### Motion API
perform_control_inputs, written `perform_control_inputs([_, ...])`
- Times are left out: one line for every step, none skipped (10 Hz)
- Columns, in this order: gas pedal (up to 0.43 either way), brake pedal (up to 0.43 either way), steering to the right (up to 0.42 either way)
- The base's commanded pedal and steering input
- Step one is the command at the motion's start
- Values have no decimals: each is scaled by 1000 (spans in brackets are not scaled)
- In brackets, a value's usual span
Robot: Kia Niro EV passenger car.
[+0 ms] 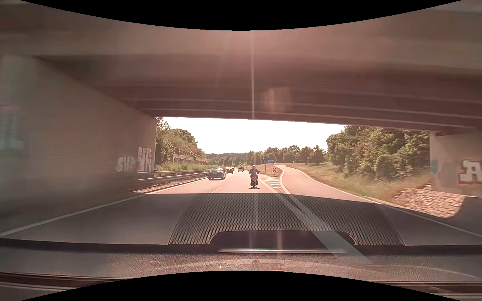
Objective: Follow the waypoints while adhering to traffic rules and regulations
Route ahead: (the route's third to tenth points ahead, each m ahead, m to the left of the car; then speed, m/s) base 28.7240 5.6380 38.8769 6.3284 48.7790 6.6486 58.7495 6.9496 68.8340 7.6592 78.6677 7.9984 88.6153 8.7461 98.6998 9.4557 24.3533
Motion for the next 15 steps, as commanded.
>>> perform_control_inputs([287,12,-9])
perform_control_inputs([268,12,-9])
perform_control_inputs([260,12,-9])
perform_control_inputs([240,12,-9])
perform_control_inputs([228,12,-8])
perform_control_inputs([220,12,-8])
perform_control_inputs([220,12,-8])
perform_control_inputs([220,6,-8])
perform_control_inputs([209,12,-4])
perform_control_inputs([209,6,-3])
perform_control_inputs([197,12,-2])
perform_control_inputs([189,12,0])
perform_control_inputs([177,12,1])
perform_control_inputs([177,12,2])
perform_control_inputs([177,12,1])
